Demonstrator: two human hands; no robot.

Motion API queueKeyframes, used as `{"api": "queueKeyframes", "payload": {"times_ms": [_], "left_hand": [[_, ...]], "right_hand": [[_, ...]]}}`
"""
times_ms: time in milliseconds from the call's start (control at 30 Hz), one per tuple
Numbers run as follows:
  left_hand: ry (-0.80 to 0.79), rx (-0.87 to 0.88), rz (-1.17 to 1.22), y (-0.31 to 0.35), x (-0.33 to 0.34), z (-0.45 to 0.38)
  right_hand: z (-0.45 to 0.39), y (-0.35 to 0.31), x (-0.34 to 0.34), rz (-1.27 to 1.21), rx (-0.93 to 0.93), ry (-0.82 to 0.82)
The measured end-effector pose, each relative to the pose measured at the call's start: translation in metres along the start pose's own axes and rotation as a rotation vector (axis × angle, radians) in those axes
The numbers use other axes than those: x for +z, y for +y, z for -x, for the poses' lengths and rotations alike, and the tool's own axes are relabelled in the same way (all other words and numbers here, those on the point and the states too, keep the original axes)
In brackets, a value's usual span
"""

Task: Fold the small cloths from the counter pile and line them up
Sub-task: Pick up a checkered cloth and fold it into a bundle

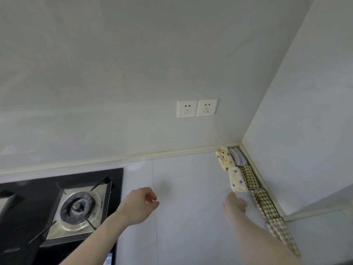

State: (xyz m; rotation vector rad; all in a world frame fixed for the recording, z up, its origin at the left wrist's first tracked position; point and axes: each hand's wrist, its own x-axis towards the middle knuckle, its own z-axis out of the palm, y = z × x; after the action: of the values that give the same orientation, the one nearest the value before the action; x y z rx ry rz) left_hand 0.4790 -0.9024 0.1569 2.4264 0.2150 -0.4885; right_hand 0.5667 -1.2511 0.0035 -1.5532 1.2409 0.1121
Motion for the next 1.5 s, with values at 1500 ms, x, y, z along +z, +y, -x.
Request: {"api": "queueKeyframes", "payload": {"times_ms": [1500], "left_hand": [[0.833, -0.823, 0.323, -0.639, -0.254, 0.579]], "right_hand": [[0.868, 0.342, 0.41, 0.924, -1.248, -1.759]]}}
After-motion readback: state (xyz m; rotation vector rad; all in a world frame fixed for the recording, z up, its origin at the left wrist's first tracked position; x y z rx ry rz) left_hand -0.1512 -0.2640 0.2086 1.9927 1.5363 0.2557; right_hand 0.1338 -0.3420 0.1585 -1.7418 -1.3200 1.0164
